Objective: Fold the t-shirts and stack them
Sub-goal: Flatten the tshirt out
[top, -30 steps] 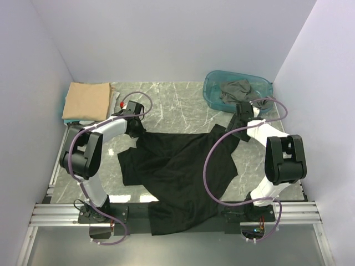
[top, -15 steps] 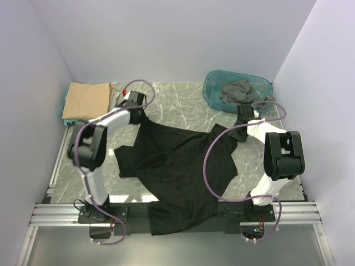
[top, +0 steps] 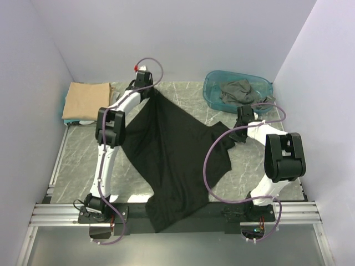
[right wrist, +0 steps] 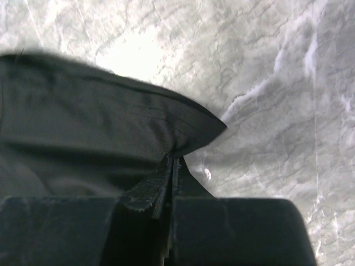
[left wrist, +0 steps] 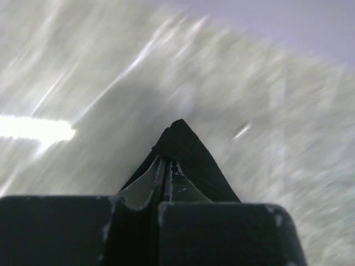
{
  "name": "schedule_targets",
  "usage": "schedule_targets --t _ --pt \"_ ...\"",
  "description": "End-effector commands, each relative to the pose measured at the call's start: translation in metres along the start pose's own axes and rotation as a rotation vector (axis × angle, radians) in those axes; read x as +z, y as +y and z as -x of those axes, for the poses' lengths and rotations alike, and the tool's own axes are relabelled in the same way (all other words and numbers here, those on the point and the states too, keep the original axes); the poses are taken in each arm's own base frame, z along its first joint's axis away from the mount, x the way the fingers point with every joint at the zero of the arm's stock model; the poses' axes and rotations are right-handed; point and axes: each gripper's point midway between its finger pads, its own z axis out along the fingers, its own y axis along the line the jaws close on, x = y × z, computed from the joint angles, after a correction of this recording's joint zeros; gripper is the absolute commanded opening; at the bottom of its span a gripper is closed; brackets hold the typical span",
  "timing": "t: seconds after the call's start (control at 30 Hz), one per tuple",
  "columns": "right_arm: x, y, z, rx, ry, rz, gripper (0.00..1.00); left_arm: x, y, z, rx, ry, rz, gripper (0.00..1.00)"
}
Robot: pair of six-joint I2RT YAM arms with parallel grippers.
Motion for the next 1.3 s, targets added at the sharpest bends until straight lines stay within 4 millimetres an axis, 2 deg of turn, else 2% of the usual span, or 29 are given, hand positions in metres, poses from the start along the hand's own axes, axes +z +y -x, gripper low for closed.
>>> schedule_targets --t 0.0,0.07,0.17,0.2,0.23,0.3,0.33,0.4,0.43,0.47,0.5,0.53,0.57,0.6,0.63,0.7,0.73,0.77,0.8,0.83,0.87,0.9,0.93,1.0,1.03,1.07,1.2,1.27 --pt "-0.008 0.005 -0.005 -0.017 -0.011 0.032 0.0 0.012 -0.055 0.041 0.041 -0.103 -0.218 0.0" --pt "-0.008 0.005 -0.006 -0.019 -0.011 0.038 0.0 0.018 -0.073 0.049 0.019 -0.152 -0.314 0.0" --pt "-0.008 0.005 -0.006 -0.026 -0.008 0.035 0.0 0.023 -0.078 0.053 -0.01 -0.181 -0.339 0.01" --pt "-0.009 0.005 -0.006 -0.025 -0.01 0.04 0.0 0.023 -0.079 0.056 -0.006 -0.191 -0.339 0.05" --pt "-0.01 0.006 -0.006 -0.028 -0.013 0.042 0.0 0.02 -0.08 0.061 0.011 -0.202 -0.338 0.2" --pt "-0.013 0.009 -0.003 -0.027 -0.028 0.058 0.0 0.015 -0.077 0.066 0.027 -0.213 -0.312 0.34" --pt "-0.013 0.01 -0.002 -0.026 -0.031 0.059 0.0 0.003 -0.081 0.078 0.043 -0.233 -0.315 0.56" --pt "-0.015 0.011 0.0 -0.026 -0.043 0.064 0.0 -0.008 -0.08 0.077 0.055 -0.208 -0.298 0.78" --pt "-0.015 0.009 0.001 -0.028 -0.046 0.053 0.0 -0.031 -0.091 0.093 0.058 -0.222 -0.325 0.95" --pt "-0.017 0.009 0.003 -0.027 -0.055 0.047 0.0 -0.037 -0.09 0.086 0.062 -0.19 -0.323 0.99" --pt "-0.019 0.008 0.006 -0.025 -0.062 0.039 0.0 -0.048 -0.091 0.083 0.063 -0.167 -0.32 0.99" --pt "-0.019 0.006 0.008 -0.024 -0.071 0.027 0.0 -0.084 -0.103 0.104 0.063 -0.2 -0.339 0.99" --pt "-0.021 0.007 0.011 -0.022 -0.081 0.03 0.0 -0.088 -0.098 0.082 0.071 -0.147 -0.319 0.99" --pt "-0.022 0.007 0.012 -0.019 -0.085 0.033 0.0 -0.102 -0.097 0.078 0.074 -0.139 -0.307 1.0" --pt "-0.023 0.008 0.012 -0.017 -0.087 0.036 0.0 -0.128 -0.085 0.068 0.067 -0.128 -0.247 1.0" --pt "-0.025 0.009 0.013 -0.016 -0.093 0.049 0.0 -0.161 -0.09 0.04 0.096 -0.096 -0.233 0.99" --pt "-0.026 0.009 0.013 -0.016 -0.093 0.049 0.0 -0.189 -0.071 0.021 0.097 -0.095 -0.16 1.0" --pt "-0.026 0.009 0.013 -0.017 -0.097 0.049 0.0 -0.209 -0.081 -0.005 0.12 -0.068 -0.168 0.99" --pt "-0.027 0.009 0.013 -0.016 -0.098 0.048 0.0 -0.225 -0.079 -0.022 0.11 -0.057 -0.157 0.99" --pt "-0.026 0.009 0.012 -0.02 -0.095 0.049 0.0 -0.253 -0.064 -0.047 0.105 -0.047 -0.132 0.99" --pt "-0.027 0.009 0.013 -0.023 -0.095 0.049 0.0 -0.272 -0.07 -0.073 0.128 -0.022 -0.155 1.0" --pt "-0.027 0.008 0.013 -0.025 -0.096 0.047 0.0 -0.287 -0.069 -0.093 0.111 0.005 -0.173 0.99" --pt "-0.028 0.009 0.014 -0.029 -0.098 0.047 0.0 -0.313 -0.062 -0.124 0.121 0.043 -0.203 1.0" --pt "-0.029 0.01 0.015 -0.027 -0.098 0.052 0.0 -0.337 -0.045 -0.158 0.075 0.107 -0.174 0.99" --pt "-0.028 0.009 0.014 -0.029 -0.094 0.048 0.0 -0.356 -0.037 -0.181 0.079 0.139 -0.192 0.99" --pt "-0.028 0.009 0.014 -0.028 -0.092 0.05 0.0 -0.365 -0.021 -0.202 0.094 0.197 -0.154 0.99" --pt "-0.024 0.01 0.011 -0.028 -0.084 0.055 0.0 -0.405 0.012 -0.263 0.073 0.36 -0.089 0.99" --pt "-0.023 0.008 0.007 -0.028 -0.079 0.052 0.0 -0.424 0.015 -0.291 0.1 0.431 -0.119 1.0"
